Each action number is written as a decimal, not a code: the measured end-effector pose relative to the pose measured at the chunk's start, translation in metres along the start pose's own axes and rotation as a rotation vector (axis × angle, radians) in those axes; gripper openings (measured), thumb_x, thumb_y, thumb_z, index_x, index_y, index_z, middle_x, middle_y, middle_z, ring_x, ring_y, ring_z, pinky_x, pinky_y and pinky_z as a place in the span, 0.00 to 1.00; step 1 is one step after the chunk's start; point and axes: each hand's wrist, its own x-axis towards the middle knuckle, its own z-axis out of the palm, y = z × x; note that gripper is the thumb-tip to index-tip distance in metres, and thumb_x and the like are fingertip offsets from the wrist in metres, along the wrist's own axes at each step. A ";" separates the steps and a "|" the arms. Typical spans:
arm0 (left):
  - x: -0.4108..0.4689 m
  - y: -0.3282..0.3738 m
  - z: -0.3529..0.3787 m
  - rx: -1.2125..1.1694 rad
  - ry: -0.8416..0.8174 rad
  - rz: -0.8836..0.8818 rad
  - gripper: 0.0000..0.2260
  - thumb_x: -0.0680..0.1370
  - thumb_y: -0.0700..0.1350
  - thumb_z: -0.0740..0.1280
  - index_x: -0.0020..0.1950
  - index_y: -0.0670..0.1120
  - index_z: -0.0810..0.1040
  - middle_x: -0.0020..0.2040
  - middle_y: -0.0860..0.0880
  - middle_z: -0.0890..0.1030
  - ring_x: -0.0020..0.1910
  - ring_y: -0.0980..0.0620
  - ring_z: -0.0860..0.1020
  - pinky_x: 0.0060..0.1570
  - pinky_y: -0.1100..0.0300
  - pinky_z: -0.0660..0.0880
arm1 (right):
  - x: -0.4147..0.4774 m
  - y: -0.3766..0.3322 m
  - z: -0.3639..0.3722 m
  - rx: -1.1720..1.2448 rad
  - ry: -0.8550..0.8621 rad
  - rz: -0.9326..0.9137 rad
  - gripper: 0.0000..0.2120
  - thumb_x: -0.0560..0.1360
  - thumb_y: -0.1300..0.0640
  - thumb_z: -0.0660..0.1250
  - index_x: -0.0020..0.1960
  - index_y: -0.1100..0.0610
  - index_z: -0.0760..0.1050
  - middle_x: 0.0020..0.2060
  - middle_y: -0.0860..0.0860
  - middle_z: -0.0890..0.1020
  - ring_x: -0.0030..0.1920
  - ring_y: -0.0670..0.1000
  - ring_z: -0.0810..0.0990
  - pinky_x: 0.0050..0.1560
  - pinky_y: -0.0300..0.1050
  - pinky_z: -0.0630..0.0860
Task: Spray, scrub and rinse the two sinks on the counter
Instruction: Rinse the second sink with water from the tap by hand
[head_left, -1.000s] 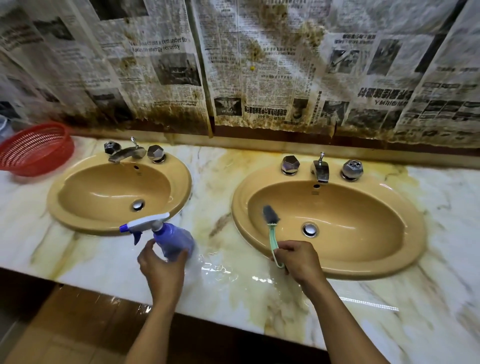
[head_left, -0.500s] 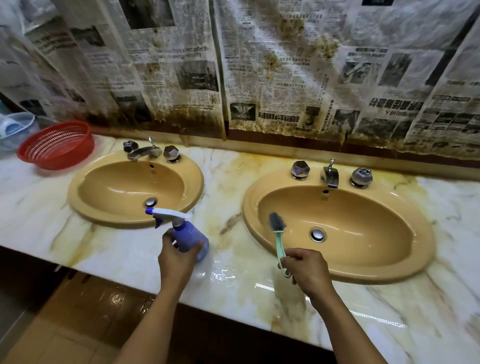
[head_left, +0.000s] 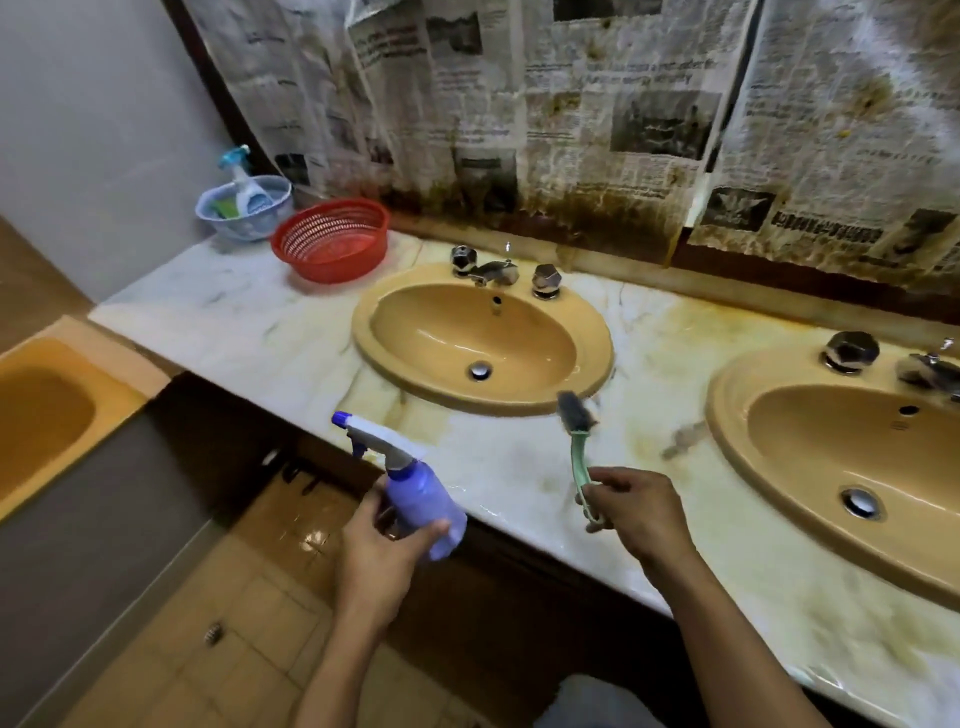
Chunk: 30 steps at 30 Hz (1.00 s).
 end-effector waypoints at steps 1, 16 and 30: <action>0.004 -0.001 -0.020 -0.009 0.010 -0.008 0.29 0.67 0.37 0.83 0.64 0.52 0.80 0.52 0.57 0.87 0.54 0.58 0.84 0.51 0.62 0.80 | -0.001 -0.005 0.019 0.006 -0.014 -0.001 0.09 0.74 0.68 0.71 0.46 0.57 0.87 0.35 0.54 0.87 0.33 0.54 0.85 0.41 0.53 0.86; 0.181 0.018 -0.123 0.003 -0.051 -0.003 0.34 0.62 0.46 0.86 0.65 0.58 0.80 0.55 0.54 0.87 0.57 0.51 0.85 0.59 0.43 0.81 | 0.075 -0.082 0.191 0.018 -0.031 -0.034 0.11 0.75 0.68 0.71 0.50 0.55 0.87 0.37 0.56 0.87 0.36 0.55 0.87 0.42 0.45 0.85; 0.421 0.104 -0.208 0.097 -0.006 0.136 0.30 0.66 0.42 0.84 0.64 0.59 0.79 0.58 0.60 0.84 0.60 0.56 0.82 0.55 0.54 0.81 | 0.236 -0.215 0.361 -0.035 0.012 -0.081 0.10 0.76 0.67 0.72 0.55 0.58 0.86 0.39 0.54 0.87 0.34 0.53 0.87 0.41 0.47 0.85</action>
